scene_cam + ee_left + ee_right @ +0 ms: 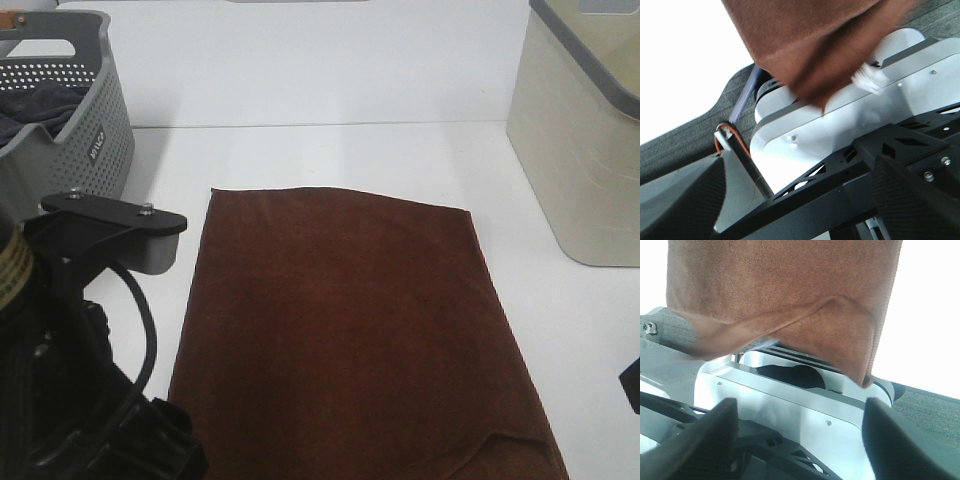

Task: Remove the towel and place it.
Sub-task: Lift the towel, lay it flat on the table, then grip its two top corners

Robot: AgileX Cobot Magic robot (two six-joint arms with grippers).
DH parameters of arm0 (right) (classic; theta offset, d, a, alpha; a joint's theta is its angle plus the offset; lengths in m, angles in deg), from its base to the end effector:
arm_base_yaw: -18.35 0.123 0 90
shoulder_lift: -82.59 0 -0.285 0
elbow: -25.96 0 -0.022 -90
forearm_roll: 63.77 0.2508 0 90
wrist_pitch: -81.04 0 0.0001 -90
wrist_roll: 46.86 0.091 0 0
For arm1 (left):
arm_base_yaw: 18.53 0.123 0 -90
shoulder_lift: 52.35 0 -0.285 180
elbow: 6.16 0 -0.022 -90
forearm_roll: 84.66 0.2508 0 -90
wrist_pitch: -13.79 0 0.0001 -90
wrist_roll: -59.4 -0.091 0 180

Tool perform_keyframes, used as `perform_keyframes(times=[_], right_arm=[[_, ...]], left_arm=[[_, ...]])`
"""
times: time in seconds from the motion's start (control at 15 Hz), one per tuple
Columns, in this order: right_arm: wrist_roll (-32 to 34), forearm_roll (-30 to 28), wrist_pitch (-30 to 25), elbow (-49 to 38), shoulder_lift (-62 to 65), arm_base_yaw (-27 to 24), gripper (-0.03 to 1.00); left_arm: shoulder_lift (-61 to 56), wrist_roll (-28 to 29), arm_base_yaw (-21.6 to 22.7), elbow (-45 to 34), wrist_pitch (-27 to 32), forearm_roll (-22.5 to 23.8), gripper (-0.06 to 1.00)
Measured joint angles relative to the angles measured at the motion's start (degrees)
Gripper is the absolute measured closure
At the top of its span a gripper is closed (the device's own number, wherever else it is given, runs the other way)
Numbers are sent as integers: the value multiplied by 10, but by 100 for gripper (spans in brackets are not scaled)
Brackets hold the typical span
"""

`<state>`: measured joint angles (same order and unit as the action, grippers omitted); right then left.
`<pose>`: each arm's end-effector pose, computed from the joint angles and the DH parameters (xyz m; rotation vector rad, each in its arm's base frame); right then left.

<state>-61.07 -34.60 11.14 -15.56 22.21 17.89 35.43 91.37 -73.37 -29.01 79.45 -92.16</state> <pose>0.1245 0.0407 0.2611 -0.1379 2.8583 0.6838 0.1279 -0.2004 0.2499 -0.5380 -3.0516 0.2053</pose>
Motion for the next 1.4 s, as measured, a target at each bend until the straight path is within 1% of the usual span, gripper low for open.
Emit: perform_keyframes(times=[0.13, 0.2, 0.33, 0.47, 0.53, 0.6, 0.67, 0.73, 0.87, 0.93, 1.07, 1.27, 1.33, 1.4], right_arm=[[5, 0, 0, 0, 0, 0, 28], [7, 0, 0, 0, 0, 0, 28], [7, 2, 22, 10, 1, 0, 28], [7, 6, 64, 42, 0, 0, 28], [7, 8, 83, 61, -8, 0, 30], [6, 8, 96, 79, -23, 0, 34], [-3, 9, 105, 97, -47, 0, 38], [-14, 14, 110, 112, -73, 0, 42], [-38, 23, 116, 146, -133, 0, 48], [-49, 28, 120, 164, -163, 0, 50], [-75, 39, 130, 207, -226, 0, 51], [-98, 49, 140, 266, -311, 3, 51], [-104, 45, 147, 291, -344, 18, 51], [-112, 32, 151, 317, -375, 46, 51]], left_arm=[[0, -5, 0, 0, -4, 10, 15], [0, -3, 0, 0, -9, 29, 15], [0, 23, 0, 9, -27, 99, 17], [0, 57, 0, 50, -52, 187, 22], [0, 73, 5, 73, -65, 225, 23], [1, 82, 19, 97, -84, 251, 23], [5, 84, 48, 123, -105, 263, 23], [14, 78, 77, 144, -125, 268, 24], [45, 44, 135, 174, -157, 266, 24], [63, 26, 160, 183, -174, 259, 24], [117, -12, 205, 197, -208, 229, 24], [210, -46, 248, 239, -235, 206, 24], [242, -56, 259, 262, -239, 201, 24], [277, -65, 265, 289, -240, 199, 24]])
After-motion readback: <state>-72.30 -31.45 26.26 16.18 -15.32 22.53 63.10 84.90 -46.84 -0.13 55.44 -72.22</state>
